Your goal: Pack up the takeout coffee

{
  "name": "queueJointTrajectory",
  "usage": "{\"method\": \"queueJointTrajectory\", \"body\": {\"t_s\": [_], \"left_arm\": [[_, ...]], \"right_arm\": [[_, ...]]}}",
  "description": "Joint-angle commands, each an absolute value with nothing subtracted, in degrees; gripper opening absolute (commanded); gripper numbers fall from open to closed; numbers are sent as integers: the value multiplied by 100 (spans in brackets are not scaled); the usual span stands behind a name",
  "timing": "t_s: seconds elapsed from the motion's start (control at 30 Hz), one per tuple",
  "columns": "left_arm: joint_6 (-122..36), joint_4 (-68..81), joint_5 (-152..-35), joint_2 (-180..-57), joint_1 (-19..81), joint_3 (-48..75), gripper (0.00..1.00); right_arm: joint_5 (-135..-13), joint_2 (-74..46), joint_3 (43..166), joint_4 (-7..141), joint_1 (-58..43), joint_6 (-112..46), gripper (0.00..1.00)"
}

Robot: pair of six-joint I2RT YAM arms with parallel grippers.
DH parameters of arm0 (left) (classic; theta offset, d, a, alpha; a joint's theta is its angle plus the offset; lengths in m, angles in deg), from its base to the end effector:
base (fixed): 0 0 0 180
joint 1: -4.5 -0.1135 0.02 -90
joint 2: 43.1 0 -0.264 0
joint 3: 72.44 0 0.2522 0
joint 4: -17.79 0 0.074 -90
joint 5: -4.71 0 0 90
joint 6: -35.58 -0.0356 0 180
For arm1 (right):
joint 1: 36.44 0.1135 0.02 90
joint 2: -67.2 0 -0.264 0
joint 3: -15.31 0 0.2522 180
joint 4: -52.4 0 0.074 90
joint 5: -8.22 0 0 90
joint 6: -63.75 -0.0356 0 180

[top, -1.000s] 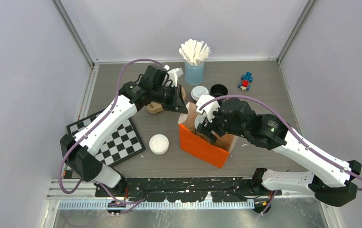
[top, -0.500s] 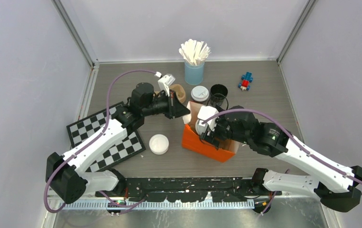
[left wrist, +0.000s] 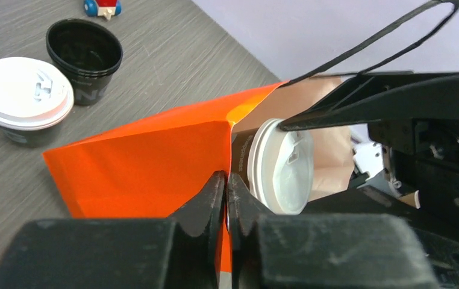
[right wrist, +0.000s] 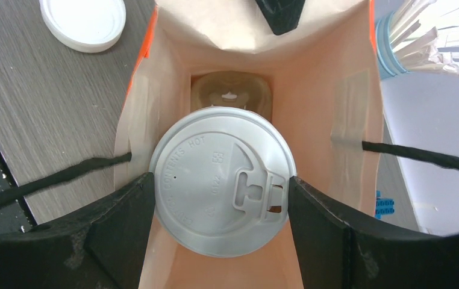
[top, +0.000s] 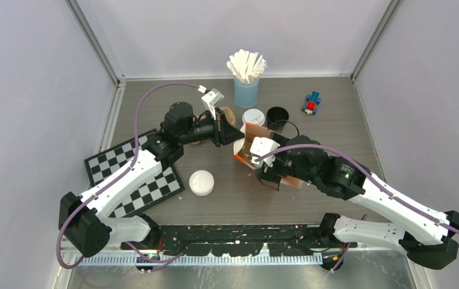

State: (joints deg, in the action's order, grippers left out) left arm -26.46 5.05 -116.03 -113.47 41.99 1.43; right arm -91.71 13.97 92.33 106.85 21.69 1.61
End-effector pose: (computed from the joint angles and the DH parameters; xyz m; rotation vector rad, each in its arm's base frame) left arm 0.2161 -0.1887 0.3608 0.5828 1.8019 -1.2743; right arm 0.1037 0.1552 0.3711 -1.3544 1.6049 0.1361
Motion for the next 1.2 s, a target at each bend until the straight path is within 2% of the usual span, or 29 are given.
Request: {"method": "queueJointTrajectory", "body": {"t_s": [0.0, 0.17, 0.33, 0.43, 0.63, 0.93, 1.07, 1.17], "left_arm": [[-3120, 213, -11737, -11165, 4220, 211, 15], [-3120, -681, -11375, -10610, 4220, 9, 39], [-3124, -1481, -11221, -10297, 4235, 26, 51], [-3047, -1754, -11226, -10233, 4229, 76, 55], [-2968, -2210, -11002, -10236, 4240, 89, 56], [-2959, -1976, -11253, -10385, 4319, 17, 54], [-2990, -1953, -11287, -10443, 4356, 27, 47], [-3016, -1943, -11255, -10409, 4423, 13, 36]], "right_arm": [[-9044, 1529, 9021, 10301, 2204, 199, 77], [-8959, 1681, 8728, 10183, 2206, 195, 77], [-8850, 1783, 8564, 10178, 2223, 184, 77], [-8756, 1851, 8467, 10208, 2251, 192, 76], [-8697, 1849, 8393, 10252, 2372, 202, 76], [-8893, 1644, 8404, 10205, 2443, 428, 76], [-8934, 1539, 8449, 10177, 2439, 501, 77], [-8926, 1478, 8509, 10159, 2438, 541, 77]]}}
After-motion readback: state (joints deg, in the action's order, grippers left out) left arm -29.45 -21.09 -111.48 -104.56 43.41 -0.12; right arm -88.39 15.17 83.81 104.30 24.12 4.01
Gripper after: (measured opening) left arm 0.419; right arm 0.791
